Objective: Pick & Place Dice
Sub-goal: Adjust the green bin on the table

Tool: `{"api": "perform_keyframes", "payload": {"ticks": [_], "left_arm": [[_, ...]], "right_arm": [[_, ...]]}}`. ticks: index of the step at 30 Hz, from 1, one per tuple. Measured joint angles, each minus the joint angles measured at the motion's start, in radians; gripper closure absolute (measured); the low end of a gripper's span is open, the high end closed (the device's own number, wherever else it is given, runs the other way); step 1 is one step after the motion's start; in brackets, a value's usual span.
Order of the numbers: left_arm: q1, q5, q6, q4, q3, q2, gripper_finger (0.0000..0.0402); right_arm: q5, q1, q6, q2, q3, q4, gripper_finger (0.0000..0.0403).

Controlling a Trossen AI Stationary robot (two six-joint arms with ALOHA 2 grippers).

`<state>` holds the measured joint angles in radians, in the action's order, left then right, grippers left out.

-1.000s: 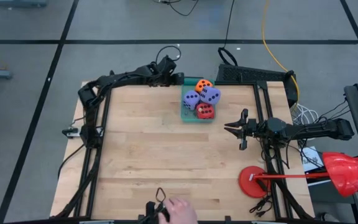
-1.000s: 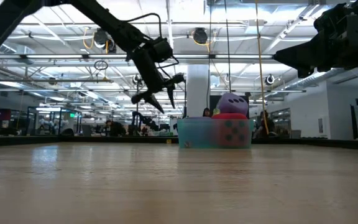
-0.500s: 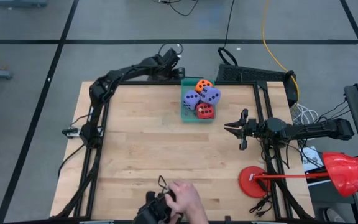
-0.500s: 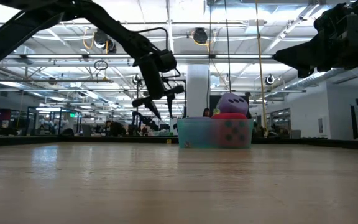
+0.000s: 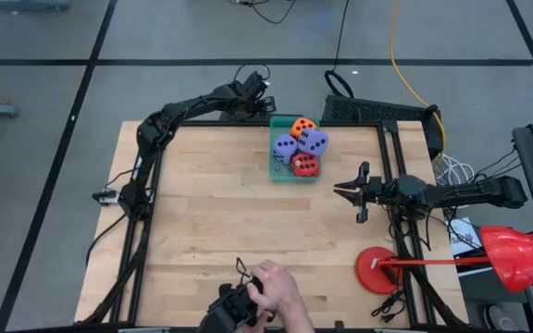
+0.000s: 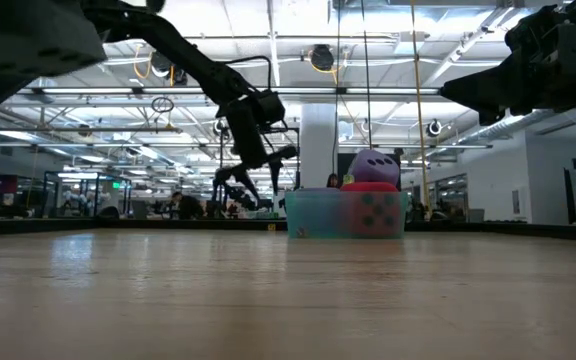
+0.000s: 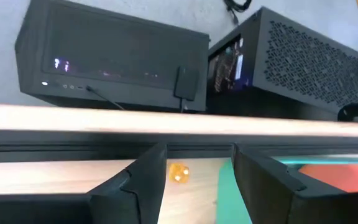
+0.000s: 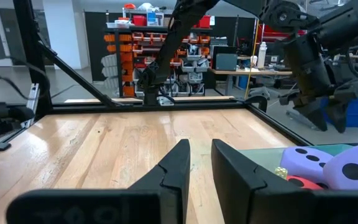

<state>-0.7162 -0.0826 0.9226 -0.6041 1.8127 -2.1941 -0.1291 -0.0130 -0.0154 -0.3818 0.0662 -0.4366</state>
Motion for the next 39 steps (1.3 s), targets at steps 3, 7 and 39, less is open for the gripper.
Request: {"api": "perform_keyframes", "payload": {"ticks": [3, 7, 39], "left_arm": [[0.008, 0.005, -0.001, -0.003, 0.017, -0.02, 0.021], [0.011, 0.003, 0.022, -0.01, 0.017, -0.025, 0.021], [0.049, -0.021, -0.122, -0.095, 0.018, -0.058, 0.021]], "right_arm": [[0.0, 0.0, 0.0, 0.0, 0.0, 0.0, 0.0344], [0.0, 0.0, 0.0, 0.0, 0.0, 0.0, 0.0344], [0.0, 0.0, 0.0, 0.0, 0.0, 0.0, 0.0344]]}}
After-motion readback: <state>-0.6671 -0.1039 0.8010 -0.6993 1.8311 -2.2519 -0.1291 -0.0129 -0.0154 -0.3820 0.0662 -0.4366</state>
